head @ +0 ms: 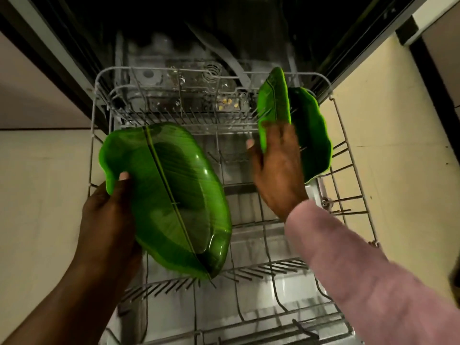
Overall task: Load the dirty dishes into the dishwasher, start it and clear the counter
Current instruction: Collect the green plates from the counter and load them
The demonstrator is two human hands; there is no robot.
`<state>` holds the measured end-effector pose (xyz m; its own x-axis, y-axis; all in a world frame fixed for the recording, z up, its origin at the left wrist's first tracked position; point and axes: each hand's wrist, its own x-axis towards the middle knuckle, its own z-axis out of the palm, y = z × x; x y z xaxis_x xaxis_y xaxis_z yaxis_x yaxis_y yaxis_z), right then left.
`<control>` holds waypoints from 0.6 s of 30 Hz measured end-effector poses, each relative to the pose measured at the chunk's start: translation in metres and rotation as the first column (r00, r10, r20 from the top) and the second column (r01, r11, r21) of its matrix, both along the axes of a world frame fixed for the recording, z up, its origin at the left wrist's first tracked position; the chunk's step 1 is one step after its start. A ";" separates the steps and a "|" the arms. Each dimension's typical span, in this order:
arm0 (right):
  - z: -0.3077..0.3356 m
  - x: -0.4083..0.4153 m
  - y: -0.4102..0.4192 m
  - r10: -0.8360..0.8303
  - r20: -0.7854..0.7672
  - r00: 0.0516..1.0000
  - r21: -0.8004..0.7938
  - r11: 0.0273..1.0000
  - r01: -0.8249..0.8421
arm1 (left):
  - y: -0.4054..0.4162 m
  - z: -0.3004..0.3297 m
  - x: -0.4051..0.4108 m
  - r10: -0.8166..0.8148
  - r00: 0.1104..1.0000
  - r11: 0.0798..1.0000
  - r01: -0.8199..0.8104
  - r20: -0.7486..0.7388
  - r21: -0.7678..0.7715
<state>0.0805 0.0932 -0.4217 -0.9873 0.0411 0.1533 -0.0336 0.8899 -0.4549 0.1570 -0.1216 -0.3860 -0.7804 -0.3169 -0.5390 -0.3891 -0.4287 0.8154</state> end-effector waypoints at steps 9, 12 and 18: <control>0.022 0.072 -0.043 0.395 0.596 0.699 -0.799 0.207 0.565 | -0.012 -0.001 -0.003 -0.108 0.994 0.990 0.107 -0.011 -0.095; 0.020 0.069 -0.046 0.363 0.604 0.709 -0.795 0.214 0.568 | -0.013 -0.003 -0.003 -0.063 0.998 0.995 0.064 0.013 -0.076; 0.027 0.058 -0.047 0.252 0.550 0.796 -0.754 0.559 0.344 | -0.018 0.000 -0.002 -0.025 1.000 0.994 0.026 0.014 -0.102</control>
<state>0.1389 0.0462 -0.3946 -0.8484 -0.1048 -0.5189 0.5057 0.1295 -0.8529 0.1546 -0.1400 -0.3862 -0.7821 -0.3511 -0.5148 -0.4094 -0.3333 0.8493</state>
